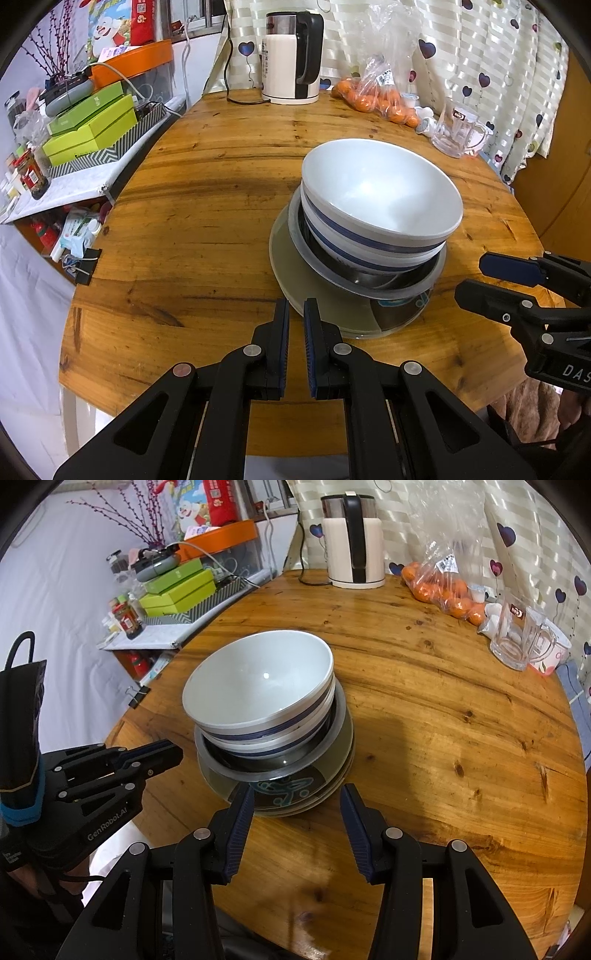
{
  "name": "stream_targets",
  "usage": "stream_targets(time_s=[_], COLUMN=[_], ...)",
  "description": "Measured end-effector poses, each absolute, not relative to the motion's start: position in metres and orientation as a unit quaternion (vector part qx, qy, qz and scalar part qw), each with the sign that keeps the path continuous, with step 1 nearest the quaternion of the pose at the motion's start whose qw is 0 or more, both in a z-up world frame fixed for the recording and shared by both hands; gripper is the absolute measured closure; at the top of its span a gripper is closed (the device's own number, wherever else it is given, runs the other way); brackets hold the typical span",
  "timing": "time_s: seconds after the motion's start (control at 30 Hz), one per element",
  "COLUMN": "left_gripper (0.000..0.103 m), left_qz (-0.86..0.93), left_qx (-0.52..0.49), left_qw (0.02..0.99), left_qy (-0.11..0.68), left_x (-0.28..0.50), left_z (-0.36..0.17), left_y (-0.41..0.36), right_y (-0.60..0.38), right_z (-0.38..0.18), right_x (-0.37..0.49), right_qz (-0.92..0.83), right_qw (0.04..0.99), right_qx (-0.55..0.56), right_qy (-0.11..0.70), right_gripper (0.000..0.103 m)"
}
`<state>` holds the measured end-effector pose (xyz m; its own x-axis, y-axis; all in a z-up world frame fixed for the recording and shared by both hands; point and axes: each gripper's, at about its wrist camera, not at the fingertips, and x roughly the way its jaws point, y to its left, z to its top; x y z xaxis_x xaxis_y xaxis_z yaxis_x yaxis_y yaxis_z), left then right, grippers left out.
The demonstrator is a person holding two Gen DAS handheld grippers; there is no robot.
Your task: Organize plates and bowls
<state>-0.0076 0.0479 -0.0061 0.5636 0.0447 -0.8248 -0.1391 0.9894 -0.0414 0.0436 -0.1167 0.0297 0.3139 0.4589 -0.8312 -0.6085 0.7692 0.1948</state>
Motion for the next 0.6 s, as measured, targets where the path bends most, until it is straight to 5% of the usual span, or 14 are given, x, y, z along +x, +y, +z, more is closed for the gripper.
stream_targets(time_s=[0.6], left_gripper=[0.095], left_qz=[0.051], left_qx=[-0.048], left_qw=[0.881], left_qy=[0.468], left_x=[-0.0068], left_z=[-0.0077], left_y=[0.0483], right_y=[-0.1162], right_z=[0.0297], right_x=[0.0437], right_qz=[0.331], right_qw=[0.806], right_qx=[-0.077], right_qy=[0.484], right_gripper=[0.054])
